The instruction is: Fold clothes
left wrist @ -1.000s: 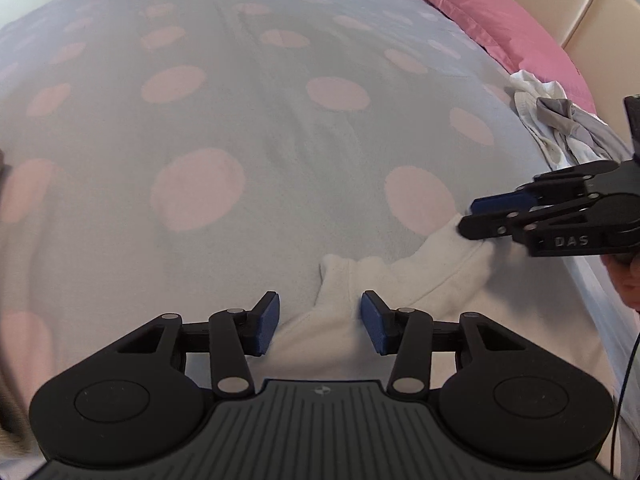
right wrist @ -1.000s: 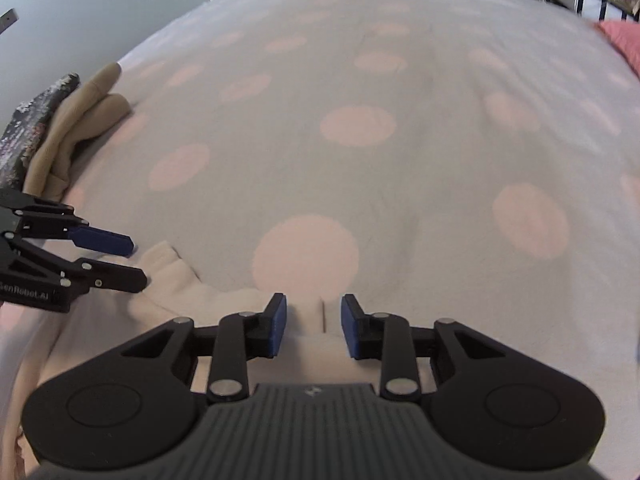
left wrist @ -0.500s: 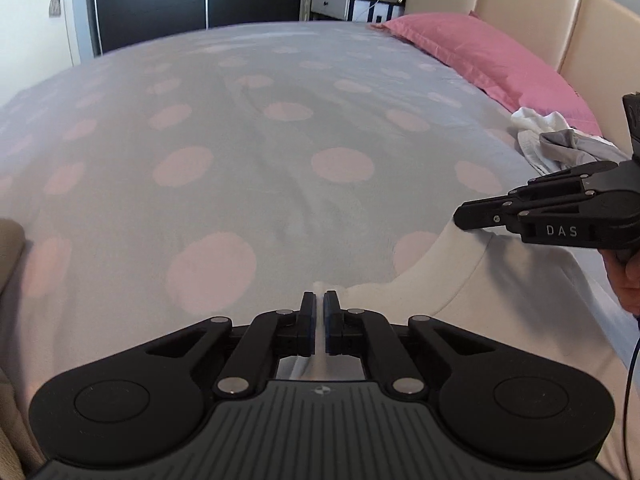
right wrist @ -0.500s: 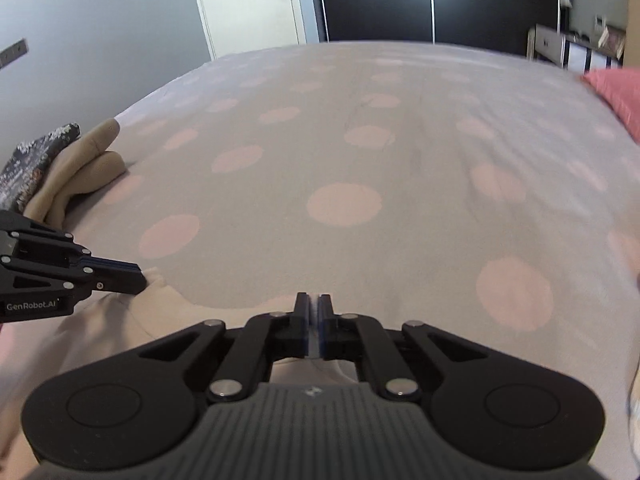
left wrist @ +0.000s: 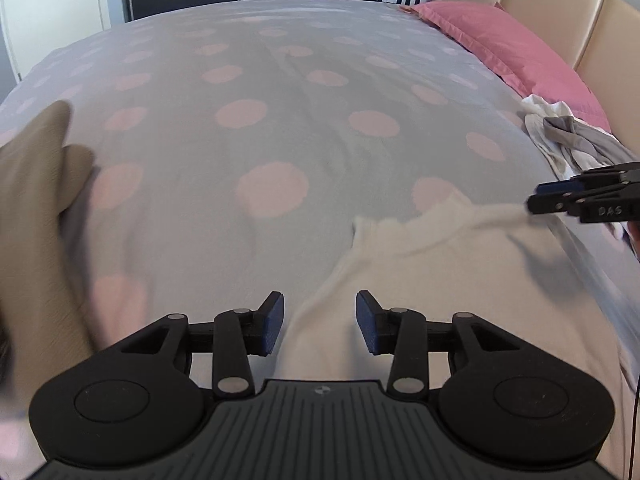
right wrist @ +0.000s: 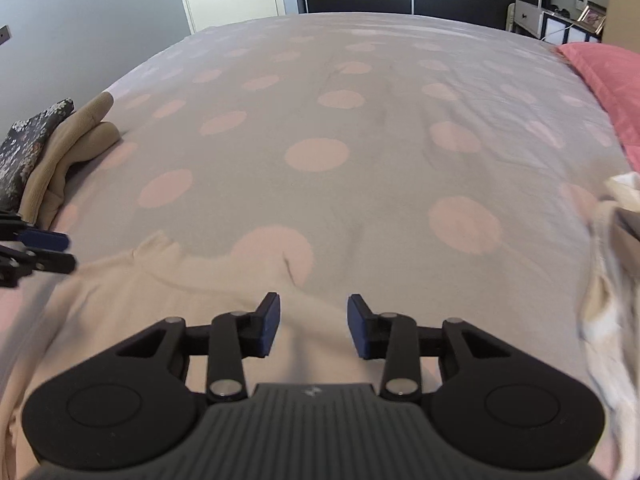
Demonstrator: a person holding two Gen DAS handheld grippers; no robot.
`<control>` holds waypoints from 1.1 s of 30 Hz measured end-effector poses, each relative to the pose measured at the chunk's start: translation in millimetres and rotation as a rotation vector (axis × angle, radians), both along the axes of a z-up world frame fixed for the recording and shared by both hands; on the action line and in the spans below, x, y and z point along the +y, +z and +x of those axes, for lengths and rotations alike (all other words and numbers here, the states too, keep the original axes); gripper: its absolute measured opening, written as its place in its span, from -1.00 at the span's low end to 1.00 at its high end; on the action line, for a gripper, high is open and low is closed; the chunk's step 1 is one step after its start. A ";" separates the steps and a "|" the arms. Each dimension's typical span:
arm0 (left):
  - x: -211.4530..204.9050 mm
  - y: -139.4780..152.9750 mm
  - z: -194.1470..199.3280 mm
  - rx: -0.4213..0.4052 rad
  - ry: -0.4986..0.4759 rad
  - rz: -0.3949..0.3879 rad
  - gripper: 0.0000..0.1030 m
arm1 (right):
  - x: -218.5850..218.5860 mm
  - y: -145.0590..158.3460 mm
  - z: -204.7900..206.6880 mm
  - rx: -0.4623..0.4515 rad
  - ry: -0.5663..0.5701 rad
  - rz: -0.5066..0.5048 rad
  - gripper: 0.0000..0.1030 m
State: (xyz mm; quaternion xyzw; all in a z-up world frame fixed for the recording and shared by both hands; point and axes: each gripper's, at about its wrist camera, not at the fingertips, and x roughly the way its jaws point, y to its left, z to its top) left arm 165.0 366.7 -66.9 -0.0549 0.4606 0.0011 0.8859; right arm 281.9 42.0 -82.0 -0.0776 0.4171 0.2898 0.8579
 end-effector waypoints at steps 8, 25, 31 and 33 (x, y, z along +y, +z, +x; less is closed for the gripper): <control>11.4 20.0 -107.1 0.130 0.064 -0.023 -0.27 | -101.8 25.2 -75.1 0.018 -0.149 -0.040 -0.22; -18.5 -14.8 -213.8 0.224 0.106 -0.062 -0.07 | -247.6 -11.6 -158.9 0.193 -0.523 -0.092 -0.21; -28.7 -33.4 -228.7 0.328 0.135 -0.044 -0.07 | -264.0 -20.0 -166.6 0.249 -0.490 0.015 -0.03; -24.6 -34.2 -234.7 0.333 0.154 -0.058 -0.07 | -264.8 -28.0 -166.7 0.296 -0.487 0.017 0.00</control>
